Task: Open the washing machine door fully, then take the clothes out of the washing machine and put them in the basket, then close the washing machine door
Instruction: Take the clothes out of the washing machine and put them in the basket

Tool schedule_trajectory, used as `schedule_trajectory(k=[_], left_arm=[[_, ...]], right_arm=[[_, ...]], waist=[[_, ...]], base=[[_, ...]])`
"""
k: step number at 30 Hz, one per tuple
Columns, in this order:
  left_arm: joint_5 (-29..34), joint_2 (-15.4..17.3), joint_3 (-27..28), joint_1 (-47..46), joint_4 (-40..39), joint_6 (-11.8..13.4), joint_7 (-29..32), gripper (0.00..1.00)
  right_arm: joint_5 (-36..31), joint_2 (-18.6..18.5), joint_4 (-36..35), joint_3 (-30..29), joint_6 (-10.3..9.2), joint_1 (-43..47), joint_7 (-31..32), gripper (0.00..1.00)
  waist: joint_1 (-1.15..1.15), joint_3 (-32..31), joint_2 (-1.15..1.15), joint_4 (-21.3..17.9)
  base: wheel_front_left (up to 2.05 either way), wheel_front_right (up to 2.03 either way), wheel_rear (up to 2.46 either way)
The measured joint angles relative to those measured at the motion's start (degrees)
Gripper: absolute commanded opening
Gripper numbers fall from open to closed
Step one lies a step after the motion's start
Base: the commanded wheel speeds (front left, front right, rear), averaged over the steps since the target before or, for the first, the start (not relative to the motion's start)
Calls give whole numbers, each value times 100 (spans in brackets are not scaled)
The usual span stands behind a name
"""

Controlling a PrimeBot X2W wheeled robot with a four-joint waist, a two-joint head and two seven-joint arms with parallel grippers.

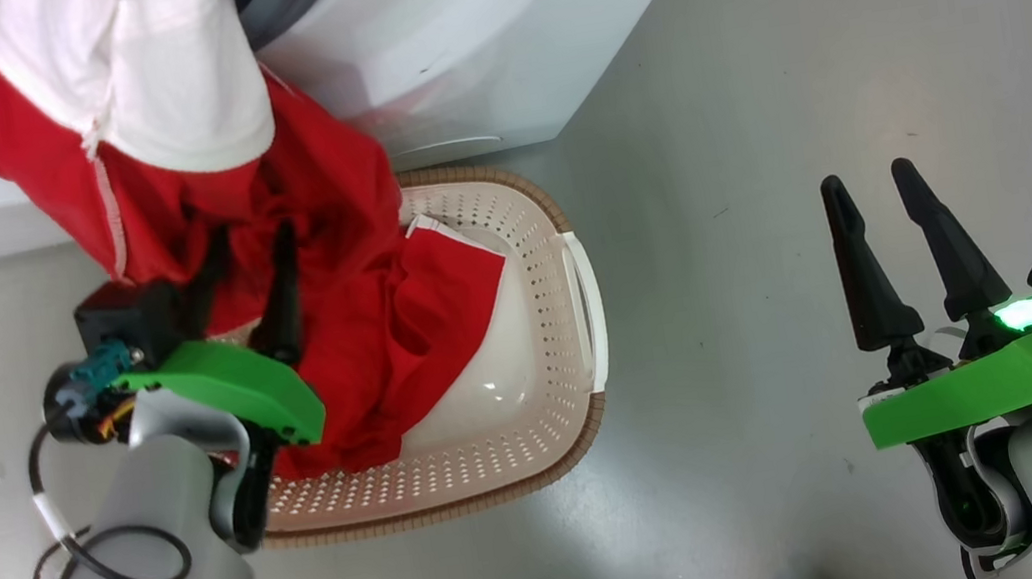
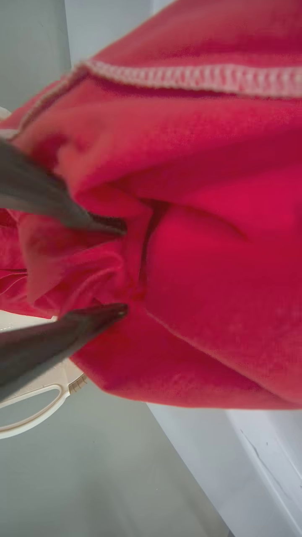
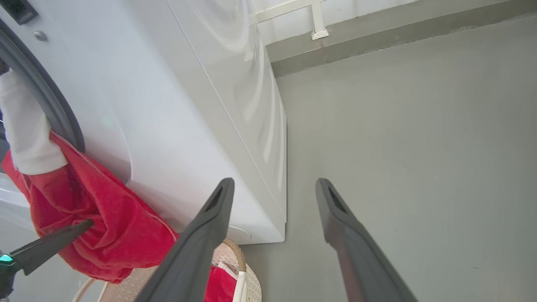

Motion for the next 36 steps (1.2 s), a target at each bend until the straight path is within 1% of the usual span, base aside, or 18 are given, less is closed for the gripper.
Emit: schedule_trajectory(k=[10,14,20,26,36], left_arm=[[-59,4,0,-34,3,1,0,100],[-58,-10,4,8,-175,0,0,100],[-32,-21,152,153,-553,1,0,100],[224,-24,427,548,-1147,0,0,100],[624,-40,1148,1354,-2094,0,0,100]], right_arm=[[5,0,14,-3,0,-5,0,100],[0,0,16,-15,0,-5,0,100],[-12,-1,29,-46,0,-4,0,100],[-32,-3,40,-80,0,3,0,100],[-116,-4,91,-115,0,93,0,100]], waist=[[0,-93,0,54],[0,-142,0,120],[0,-204,0,212],[0,-320,0,275],[0,-561,0,354]], base=[[0,0,0],[0,0,0],[0,0,0],[0,0,0],[0,0,0]])
